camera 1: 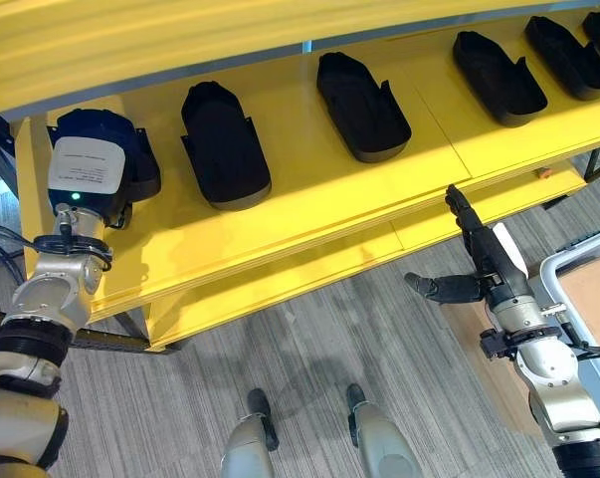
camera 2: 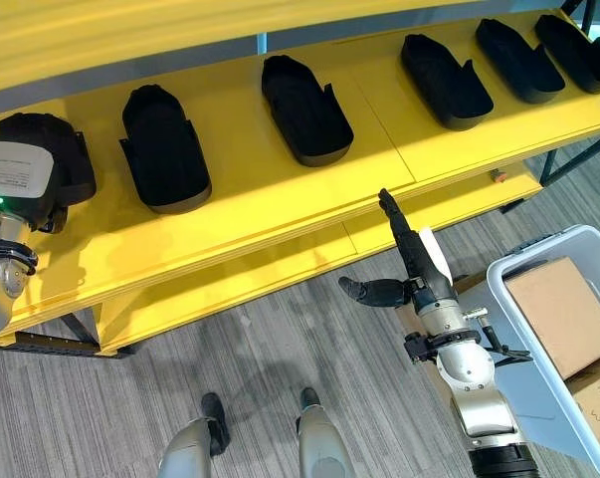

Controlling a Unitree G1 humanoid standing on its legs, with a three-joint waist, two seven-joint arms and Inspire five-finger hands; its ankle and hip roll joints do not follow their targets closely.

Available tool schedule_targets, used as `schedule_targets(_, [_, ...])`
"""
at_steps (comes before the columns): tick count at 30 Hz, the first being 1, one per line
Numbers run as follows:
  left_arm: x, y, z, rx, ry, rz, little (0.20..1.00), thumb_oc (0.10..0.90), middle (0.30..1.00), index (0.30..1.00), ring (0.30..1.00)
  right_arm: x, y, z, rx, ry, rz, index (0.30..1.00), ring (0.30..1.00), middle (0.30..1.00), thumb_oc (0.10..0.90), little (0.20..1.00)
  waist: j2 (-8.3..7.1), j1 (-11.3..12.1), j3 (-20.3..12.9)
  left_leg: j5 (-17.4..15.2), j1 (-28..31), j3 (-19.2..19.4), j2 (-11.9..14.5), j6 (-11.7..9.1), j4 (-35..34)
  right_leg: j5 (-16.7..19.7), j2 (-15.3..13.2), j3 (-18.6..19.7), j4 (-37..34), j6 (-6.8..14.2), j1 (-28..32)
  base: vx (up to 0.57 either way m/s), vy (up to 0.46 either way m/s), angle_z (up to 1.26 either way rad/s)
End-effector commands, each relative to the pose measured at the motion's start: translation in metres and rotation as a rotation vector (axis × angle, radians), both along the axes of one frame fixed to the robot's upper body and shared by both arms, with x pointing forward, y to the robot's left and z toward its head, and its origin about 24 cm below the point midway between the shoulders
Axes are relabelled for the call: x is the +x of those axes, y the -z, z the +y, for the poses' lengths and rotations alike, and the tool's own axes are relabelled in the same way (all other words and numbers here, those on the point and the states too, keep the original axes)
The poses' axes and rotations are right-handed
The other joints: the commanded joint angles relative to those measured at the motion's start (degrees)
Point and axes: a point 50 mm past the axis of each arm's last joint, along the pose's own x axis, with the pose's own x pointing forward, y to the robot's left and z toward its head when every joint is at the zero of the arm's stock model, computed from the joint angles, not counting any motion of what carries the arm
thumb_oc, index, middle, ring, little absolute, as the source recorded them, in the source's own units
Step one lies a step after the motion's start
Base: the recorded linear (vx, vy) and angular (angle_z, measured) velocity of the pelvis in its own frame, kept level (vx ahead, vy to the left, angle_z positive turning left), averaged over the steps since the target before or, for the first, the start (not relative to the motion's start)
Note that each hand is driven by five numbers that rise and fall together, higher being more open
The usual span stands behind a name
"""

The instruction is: Move parts from the plastic box to the shelf.

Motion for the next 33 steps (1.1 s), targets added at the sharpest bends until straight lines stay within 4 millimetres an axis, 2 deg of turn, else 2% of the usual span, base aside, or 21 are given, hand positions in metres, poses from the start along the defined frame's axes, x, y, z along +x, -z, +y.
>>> schedule_targets(1, [-0.019,-0.031,0.034,-0.033,-0.119,-0.109,0.3,0.4,0.3,0.3,0.3,-0.009,-0.055,-0.003,0.005,-0.04,-0.289,1.0,1.0,1.0,0.9,1.0,-1.07,1.2,-2.8,-3.8,-4.0,-5.1,1.4,-1.7,7.8,1.9,-4.9,-5.4,-9.5,2.4,9.9,0.01,-0.011,0.04])
schedule_targets(10, [-0.024,-0.03,0.037,-0.054,-0.124,-0.128,0.3,0.4,0.3,0.3,0.3,-0.008,-0.054,-0.003,0.007,-0.041,-0.281,1.0,1.0,1.0,0.9,1.0,-1.47,2.2,-2.3,-4.0,-4.4,-6.0,1.4,-1.6,8.5,1.6,-4.8,-6.2,-9.1,2.3,10.2,0.0,-0.005,0.03])
schedule_targets(15, [-0.017,-0.034,0.025,-0.042,-0.078,-0.133,0.3,0.4,0.3,0.3,0.3,-0.004,-0.054,0.001,0.01,-0.054,-0.275,1.0,1.0,1.0,0.9,1.0,-1.68,2.9,-2.8,-3.6,-4.8,-6.9,0.9,-1.4,8.3,1.3,-5.1,-7.4,-8.6,2.2,10.7,0.01,-0.003,0.13])
schedule_targets(24, [0.005,-0.046,-0.016,-0.011,0.049,-0.151,0.3,0.4,0.3,0.3,0.3,0.006,-0.051,0.011,-0.001,-0.069,-0.249,1.0,1.0,1.0,0.9,1.0,-2.21,4.0,-4.0,-4.0,-5.4,-8.6,-0.4,-1.1,9.1,0.9,-6.0,-9.7,-8.1,2.5,12.0,0.0,0.017,0.19])
schedule_targets(33, [0.009,-0.05,-0.019,-0.039,0.043,-0.163,0.3,0.4,0.3,0.3,0.3,0.007,-0.048,0.014,-0.01,-0.08,-0.232,1.0,1.0,1.0,0.9,1.0,-2.85,4.3,-4.5,-4.3,-5.8,-8.8,-0.7,-1.0,9.7,0.9,-6.2,-9.9,-8.7,2.4,12.8,0.0,0.013,0.05])
